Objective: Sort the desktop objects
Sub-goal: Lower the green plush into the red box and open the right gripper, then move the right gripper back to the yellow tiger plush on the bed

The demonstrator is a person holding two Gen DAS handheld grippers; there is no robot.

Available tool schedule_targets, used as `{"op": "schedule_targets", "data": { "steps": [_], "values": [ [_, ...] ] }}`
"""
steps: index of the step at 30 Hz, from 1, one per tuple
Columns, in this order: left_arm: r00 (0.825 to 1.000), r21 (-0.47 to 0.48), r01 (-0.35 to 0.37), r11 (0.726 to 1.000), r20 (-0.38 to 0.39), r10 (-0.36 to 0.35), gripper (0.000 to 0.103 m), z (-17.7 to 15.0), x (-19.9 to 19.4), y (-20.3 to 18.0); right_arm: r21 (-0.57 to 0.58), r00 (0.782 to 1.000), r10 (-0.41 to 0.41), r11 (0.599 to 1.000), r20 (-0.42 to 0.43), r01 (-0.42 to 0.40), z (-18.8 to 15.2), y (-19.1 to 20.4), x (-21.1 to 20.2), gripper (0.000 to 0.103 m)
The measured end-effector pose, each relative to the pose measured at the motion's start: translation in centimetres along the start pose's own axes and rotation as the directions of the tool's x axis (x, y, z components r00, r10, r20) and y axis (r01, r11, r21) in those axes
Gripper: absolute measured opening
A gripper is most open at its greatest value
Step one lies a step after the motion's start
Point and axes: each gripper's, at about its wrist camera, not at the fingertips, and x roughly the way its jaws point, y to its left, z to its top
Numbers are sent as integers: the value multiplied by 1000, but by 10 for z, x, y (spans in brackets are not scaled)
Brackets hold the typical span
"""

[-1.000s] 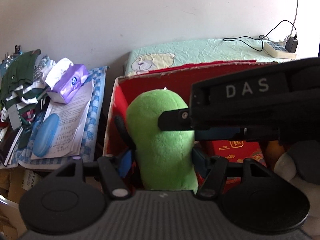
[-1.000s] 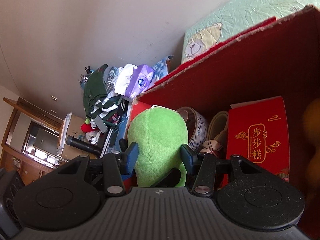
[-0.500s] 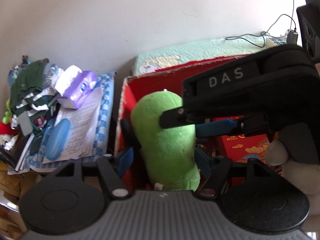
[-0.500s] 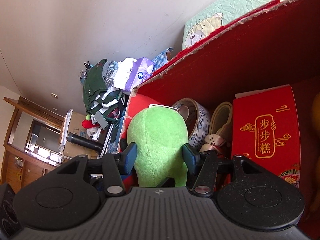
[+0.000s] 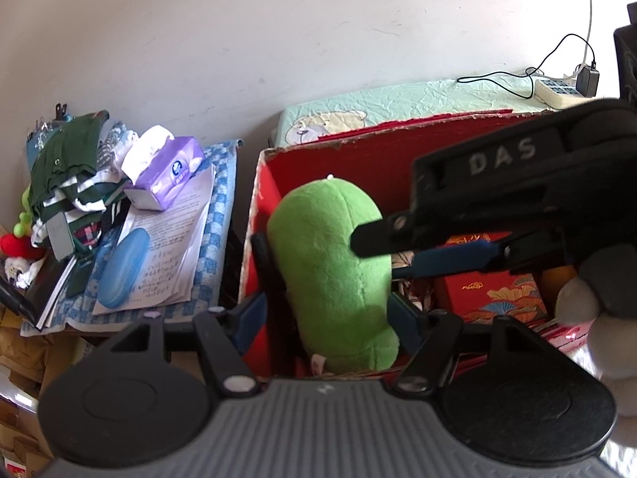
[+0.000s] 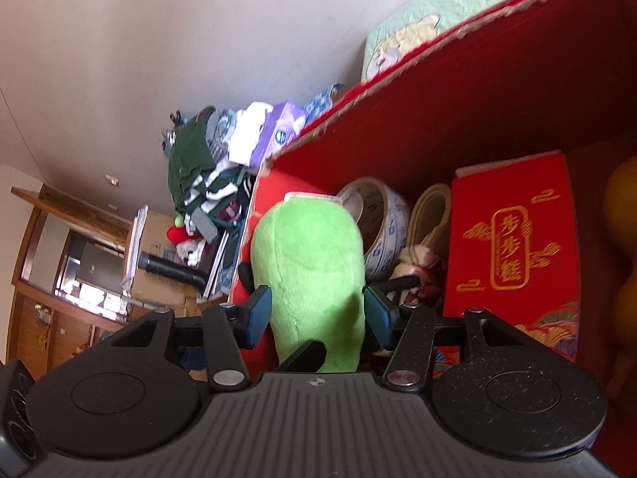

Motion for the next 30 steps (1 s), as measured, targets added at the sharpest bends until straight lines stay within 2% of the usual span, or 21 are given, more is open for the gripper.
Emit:
{"op": "schedule_targets", "data": {
  "steps": [4,8,14,19,23,27,30],
  "values": [
    [1000,-18,8,1000,11,-8,72,1,-6,2,5,999,-19,1000,26,19,2,-1,-3,50],
    [1000,-22,-5,1000,9,6,70,2,-7,1,27,1000,-7,1000,-1,7,-1,-4,5,36],
    [1000,-39,-13,999,-2,13,70,3,-8,0,8,1000,10,1000,-20,-10,-8,5,10,36],
    [999,-75,-21,997,-31,19,73,10,-6,0,-13,1000,13,1000,24,-12,-9,9,-4,37],
    [999,-99,-24,995,-45,20,78,18,-6,-4,-20,997,-14,1000,79,16,-10,8,-22,42],
    [997,-84,-46,995,-70,40,79,23,-5,-19,-27,990,-65,997,124,69,-13,4,-39,42],
    [995,-94,-37,995,-94,28,79,26,-4,-28,-35,984,-89,995,155,95,-16,-2,-52,42]
  ]
}}
